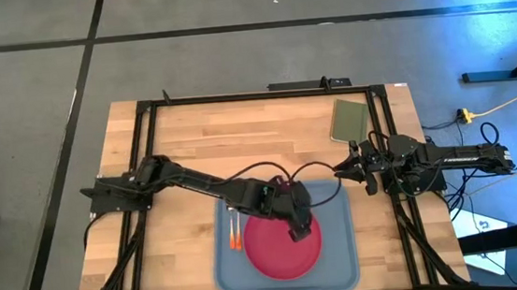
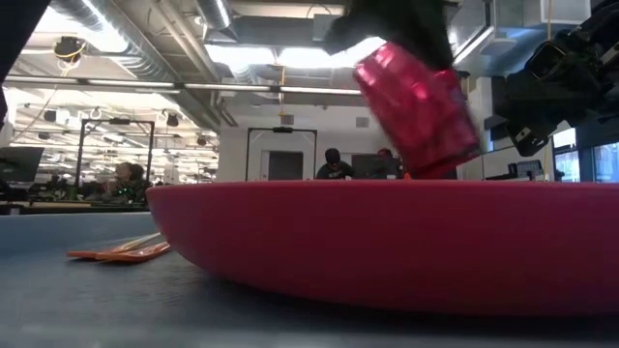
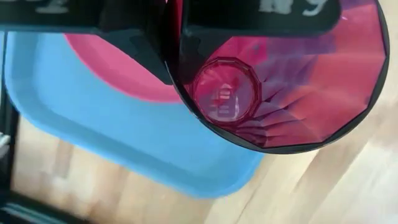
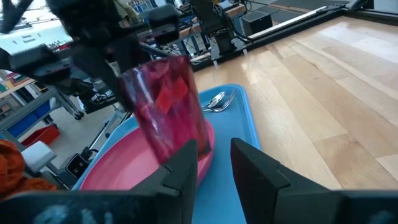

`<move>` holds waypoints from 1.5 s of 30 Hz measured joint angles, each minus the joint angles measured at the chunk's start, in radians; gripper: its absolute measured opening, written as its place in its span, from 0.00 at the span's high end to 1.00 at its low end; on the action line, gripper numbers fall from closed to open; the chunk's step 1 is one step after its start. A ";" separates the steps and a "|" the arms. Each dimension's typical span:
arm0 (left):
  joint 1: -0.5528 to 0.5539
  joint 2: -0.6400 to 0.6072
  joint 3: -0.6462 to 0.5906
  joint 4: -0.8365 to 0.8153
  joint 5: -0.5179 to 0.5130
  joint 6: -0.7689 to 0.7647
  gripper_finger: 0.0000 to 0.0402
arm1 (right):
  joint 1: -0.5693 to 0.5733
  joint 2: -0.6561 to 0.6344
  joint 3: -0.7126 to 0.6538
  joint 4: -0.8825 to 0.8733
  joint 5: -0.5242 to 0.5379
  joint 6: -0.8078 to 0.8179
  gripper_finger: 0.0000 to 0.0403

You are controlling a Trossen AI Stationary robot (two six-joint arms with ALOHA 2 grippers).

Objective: Pick and place plate/cup/fork/spoon on tray
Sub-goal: Put the red cup on the right of the blue tray

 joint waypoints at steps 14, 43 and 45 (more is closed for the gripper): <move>0.004 0.065 -0.002 0.165 0.027 0.466 0.98 | 0.000 0.000 0.000 0.000 0.000 0.000 0.75; 0.024 0.116 -0.002 0.300 0.073 0.616 0.91 | 0.000 0.000 0.000 0.000 0.000 0.000 0.75; 0.024 0.116 -0.002 0.301 0.063 0.610 0.91 | 0.000 0.000 0.000 0.000 0.000 0.000 0.75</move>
